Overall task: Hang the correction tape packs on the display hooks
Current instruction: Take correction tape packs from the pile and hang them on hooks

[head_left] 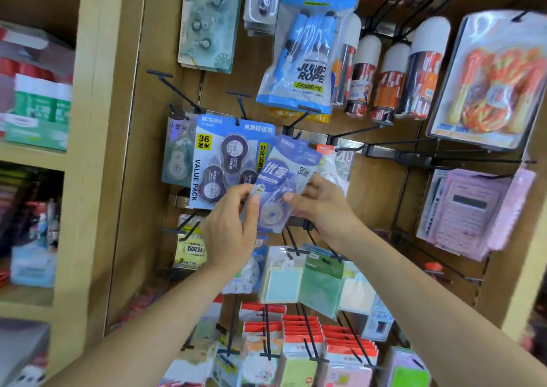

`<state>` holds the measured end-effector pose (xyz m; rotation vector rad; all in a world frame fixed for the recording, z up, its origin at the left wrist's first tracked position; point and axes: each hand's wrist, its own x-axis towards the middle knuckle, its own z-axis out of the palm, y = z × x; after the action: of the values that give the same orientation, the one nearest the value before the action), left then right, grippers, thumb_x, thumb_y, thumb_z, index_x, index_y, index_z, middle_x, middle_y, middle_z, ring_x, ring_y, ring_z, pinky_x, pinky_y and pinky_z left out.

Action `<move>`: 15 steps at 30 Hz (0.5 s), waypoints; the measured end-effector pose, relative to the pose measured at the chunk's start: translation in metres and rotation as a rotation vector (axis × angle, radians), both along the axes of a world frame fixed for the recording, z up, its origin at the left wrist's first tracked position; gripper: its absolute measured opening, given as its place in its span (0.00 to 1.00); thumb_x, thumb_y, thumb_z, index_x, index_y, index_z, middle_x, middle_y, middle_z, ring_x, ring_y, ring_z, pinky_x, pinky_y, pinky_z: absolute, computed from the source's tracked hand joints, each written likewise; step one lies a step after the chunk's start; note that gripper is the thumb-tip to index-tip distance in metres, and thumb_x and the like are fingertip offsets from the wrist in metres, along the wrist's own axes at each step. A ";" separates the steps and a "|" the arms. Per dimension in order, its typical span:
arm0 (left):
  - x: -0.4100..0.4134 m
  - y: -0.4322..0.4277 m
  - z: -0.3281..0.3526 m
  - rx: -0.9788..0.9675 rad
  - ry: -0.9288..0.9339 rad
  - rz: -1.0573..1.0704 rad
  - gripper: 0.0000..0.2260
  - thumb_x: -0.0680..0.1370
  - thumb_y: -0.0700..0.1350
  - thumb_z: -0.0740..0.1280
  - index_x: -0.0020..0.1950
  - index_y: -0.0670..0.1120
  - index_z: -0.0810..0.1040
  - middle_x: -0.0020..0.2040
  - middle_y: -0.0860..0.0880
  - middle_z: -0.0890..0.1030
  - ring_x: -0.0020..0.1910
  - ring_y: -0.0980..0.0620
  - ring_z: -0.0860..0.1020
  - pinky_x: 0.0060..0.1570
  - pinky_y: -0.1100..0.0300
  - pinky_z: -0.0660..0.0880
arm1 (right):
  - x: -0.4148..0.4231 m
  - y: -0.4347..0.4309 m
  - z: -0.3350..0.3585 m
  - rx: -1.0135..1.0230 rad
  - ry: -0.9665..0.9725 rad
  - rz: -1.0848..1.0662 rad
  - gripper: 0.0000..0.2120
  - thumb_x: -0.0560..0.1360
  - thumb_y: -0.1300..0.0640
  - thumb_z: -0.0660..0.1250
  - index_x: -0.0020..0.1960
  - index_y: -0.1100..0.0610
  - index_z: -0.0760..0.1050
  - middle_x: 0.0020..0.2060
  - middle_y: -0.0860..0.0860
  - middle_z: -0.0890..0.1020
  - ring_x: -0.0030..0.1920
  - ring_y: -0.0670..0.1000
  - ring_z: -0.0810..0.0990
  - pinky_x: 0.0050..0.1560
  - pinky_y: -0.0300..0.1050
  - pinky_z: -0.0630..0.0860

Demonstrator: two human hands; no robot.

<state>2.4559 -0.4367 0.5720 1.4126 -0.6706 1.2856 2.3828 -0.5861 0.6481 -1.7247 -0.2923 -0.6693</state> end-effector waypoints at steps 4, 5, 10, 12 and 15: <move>0.009 0.036 0.002 0.114 -0.205 0.131 0.09 0.81 0.49 0.66 0.52 0.46 0.83 0.45 0.53 0.82 0.42 0.50 0.80 0.36 0.53 0.76 | -0.021 -0.011 0.006 0.033 -0.092 -0.093 0.14 0.74 0.68 0.72 0.57 0.58 0.78 0.51 0.51 0.86 0.52 0.55 0.85 0.47 0.53 0.83; 0.014 0.046 0.003 0.183 -0.236 0.158 0.09 0.79 0.50 0.67 0.50 0.47 0.83 0.45 0.53 0.82 0.44 0.48 0.80 0.40 0.51 0.76 | -0.026 -0.015 0.008 0.014 -0.097 -0.126 0.14 0.74 0.67 0.72 0.57 0.56 0.78 0.51 0.50 0.86 0.52 0.56 0.85 0.48 0.55 0.84; 0.013 0.067 0.017 0.756 -0.114 0.240 0.18 0.73 0.66 0.61 0.43 0.55 0.80 0.39 0.57 0.81 0.43 0.54 0.80 0.36 0.58 0.71 | -0.037 -0.027 0.011 -0.111 -0.103 -0.242 0.13 0.73 0.61 0.74 0.56 0.51 0.77 0.53 0.48 0.86 0.52 0.50 0.85 0.46 0.48 0.84; 0.011 0.069 0.027 0.965 -0.016 0.229 0.24 0.71 0.71 0.53 0.49 0.58 0.80 0.44 0.60 0.82 0.47 0.57 0.79 0.40 0.57 0.72 | -0.040 -0.026 0.009 -0.134 -0.100 -0.245 0.14 0.73 0.62 0.74 0.56 0.53 0.77 0.53 0.48 0.86 0.51 0.49 0.85 0.46 0.47 0.84; 0.018 0.072 0.042 1.165 0.150 0.018 0.25 0.72 0.74 0.55 0.59 0.63 0.78 0.54 0.65 0.81 0.51 0.64 0.77 0.50 0.58 0.75 | -0.042 -0.022 0.006 -0.163 -0.088 -0.228 0.16 0.73 0.64 0.74 0.58 0.56 0.76 0.52 0.48 0.85 0.49 0.46 0.85 0.44 0.43 0.83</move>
<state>2.4741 -0.3644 0.6142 2.3933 -1.4148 0.7455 2.3410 -0.6082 0.6539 -1.9045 -0.2182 -0.9103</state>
